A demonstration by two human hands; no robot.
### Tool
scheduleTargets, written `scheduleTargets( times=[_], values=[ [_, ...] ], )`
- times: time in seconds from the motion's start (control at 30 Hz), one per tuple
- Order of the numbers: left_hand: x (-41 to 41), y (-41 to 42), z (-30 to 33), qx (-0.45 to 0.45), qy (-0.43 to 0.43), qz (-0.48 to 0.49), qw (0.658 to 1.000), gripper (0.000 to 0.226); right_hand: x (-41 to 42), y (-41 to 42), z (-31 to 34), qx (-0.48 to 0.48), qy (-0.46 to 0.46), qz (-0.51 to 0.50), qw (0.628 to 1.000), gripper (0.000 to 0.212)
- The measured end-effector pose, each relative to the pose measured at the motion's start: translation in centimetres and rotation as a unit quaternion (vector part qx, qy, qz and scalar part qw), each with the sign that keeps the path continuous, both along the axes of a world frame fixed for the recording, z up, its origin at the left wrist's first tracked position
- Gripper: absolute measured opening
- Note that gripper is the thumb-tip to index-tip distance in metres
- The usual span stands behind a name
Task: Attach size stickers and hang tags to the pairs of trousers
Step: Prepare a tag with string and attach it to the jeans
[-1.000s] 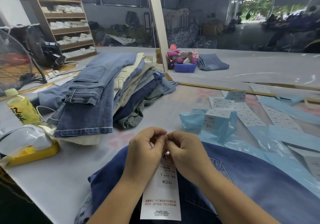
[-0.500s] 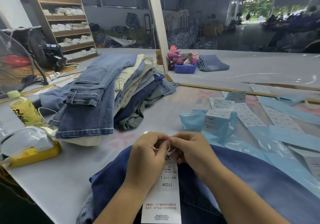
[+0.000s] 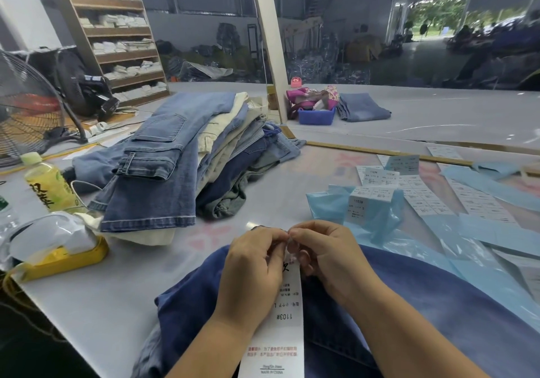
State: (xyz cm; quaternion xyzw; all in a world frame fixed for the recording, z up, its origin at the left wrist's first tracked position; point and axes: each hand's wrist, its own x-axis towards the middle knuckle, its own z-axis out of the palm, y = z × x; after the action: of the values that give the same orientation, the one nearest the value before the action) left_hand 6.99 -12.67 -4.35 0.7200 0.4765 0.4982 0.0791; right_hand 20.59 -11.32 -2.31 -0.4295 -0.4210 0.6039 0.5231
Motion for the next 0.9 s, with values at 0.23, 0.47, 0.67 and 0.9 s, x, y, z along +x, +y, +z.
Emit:
scheduleTargets(
  times=[0.23, 0.47, 0.67, 0.9],
  values=[
    [-0.16, -0.04, -0.19, 0.028, -0.003, 0.014, 0.999, 0.007, -0.01, -0.12, 0.23, -0.017, -0.015, 0.029, 0.999, 0.017],
    [-0.29, -0.09, -0.38, 0.080, 0.014, 0.034, 0.996, 0.009, -0.24, -0.09, -0.09, -0.010, -0.013, 0.005, 1.000, 0.016],
    [-0.38, -0.33, -0.34, 0.065, 0.004, 0.054, 0.996, 0.018, -0.07, -0.44, 0.03, -0.014, -0.006, 0.023, 1.000, 0.014],
    [-0.35, -0.48, -0.16, 0.046, -0.010, 0.047, 0.998, 0.016, -0.21, -0.66, 0.09, 0.003, -0.024, 0.030, 0.999, 0.018]
  ],
)
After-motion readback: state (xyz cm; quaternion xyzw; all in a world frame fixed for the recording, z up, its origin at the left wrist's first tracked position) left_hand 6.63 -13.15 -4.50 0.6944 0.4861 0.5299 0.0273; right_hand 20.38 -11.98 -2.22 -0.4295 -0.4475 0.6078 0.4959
